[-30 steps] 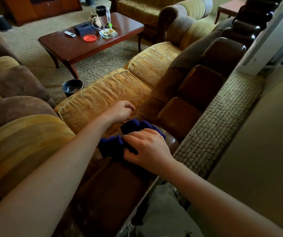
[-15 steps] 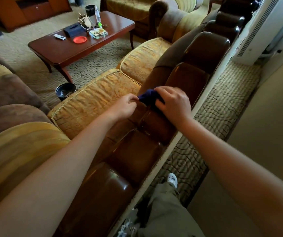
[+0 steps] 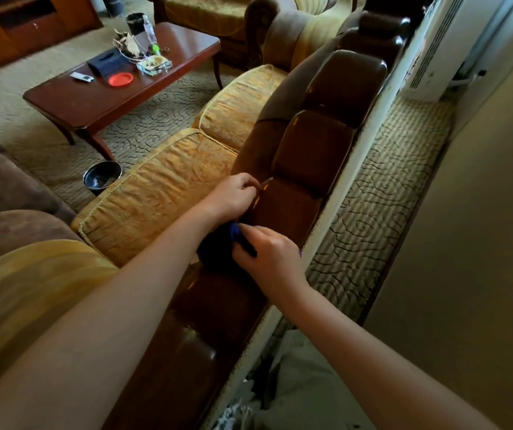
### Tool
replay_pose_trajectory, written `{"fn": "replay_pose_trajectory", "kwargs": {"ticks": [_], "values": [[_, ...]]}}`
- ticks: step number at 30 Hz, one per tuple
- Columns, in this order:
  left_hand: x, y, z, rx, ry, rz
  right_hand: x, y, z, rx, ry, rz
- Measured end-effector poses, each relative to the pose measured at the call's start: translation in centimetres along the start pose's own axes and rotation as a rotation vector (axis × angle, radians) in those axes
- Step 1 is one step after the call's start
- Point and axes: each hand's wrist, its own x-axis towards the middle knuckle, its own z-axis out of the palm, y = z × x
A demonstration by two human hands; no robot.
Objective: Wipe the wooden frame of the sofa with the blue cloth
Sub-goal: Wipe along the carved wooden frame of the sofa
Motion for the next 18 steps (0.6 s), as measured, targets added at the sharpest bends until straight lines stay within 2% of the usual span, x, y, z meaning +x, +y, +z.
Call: {"fn": "replay_pose_trajectory", "kwargs": {"ticks": [6, 9, 12, 15, 18], "values": [[0.3, -0.7, -1.9, 0.028, 0.164, -0.038, 5.5, -1.5, 1.8, -0.018, -0.423, -0.046], [0.1, -1.5, -2.8, -0.010, 0.228, -0.100, 6.5, -1.7, 2.3, -0.027, -0.497, -0.066], [-0.3, -1.8, -2.9, -0.025, 0.189, -0.114, 4.7, -1.0, 1.6, 0.037, -0.406, -0.075], [-0.4, -1.2, -2.2, 0.013, 0.095, -0.090, 2.1, -0.3, 0.7, 0.086, -0.126, -0.106], [-0.2, -0.3, -1.3, 0.038, 0.027, -0.043, 0.8, 0.7, 0.4, 0.140, 0.011, -0.124]]}}
